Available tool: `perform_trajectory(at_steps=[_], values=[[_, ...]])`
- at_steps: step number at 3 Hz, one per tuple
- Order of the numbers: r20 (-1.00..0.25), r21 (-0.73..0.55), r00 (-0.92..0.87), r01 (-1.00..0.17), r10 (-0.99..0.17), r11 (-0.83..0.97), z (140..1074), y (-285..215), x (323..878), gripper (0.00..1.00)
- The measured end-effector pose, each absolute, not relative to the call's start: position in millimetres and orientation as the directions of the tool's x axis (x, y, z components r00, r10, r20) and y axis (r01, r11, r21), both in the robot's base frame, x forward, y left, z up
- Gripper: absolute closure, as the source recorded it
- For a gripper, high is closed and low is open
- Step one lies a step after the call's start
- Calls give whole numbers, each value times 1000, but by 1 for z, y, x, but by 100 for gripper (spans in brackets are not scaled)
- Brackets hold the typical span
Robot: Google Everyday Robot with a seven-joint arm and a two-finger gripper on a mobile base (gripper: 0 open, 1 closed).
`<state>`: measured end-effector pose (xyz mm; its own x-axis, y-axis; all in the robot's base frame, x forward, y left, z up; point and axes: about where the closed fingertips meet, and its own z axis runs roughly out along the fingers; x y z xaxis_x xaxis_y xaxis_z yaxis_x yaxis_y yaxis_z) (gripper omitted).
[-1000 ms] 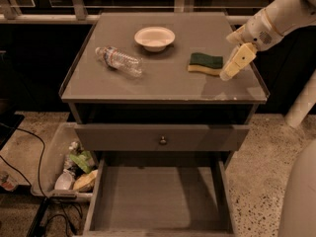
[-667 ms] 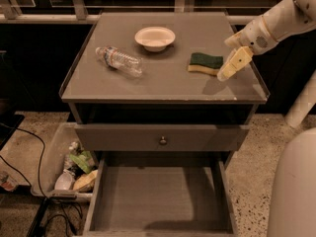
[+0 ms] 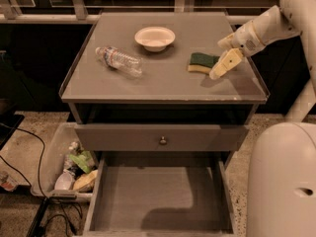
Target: Place sponge into middle drawer
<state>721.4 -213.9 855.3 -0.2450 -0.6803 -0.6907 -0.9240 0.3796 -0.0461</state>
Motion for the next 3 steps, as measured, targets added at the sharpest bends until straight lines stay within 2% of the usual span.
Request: perform_trajectory(at_steps=[2, 3], values=[[-671, -45, -264, -918, -693, 393, 835, -212, 741, 0], [-670, -44, -265, -918, -693, 394, 834, -212, 741, 17]])
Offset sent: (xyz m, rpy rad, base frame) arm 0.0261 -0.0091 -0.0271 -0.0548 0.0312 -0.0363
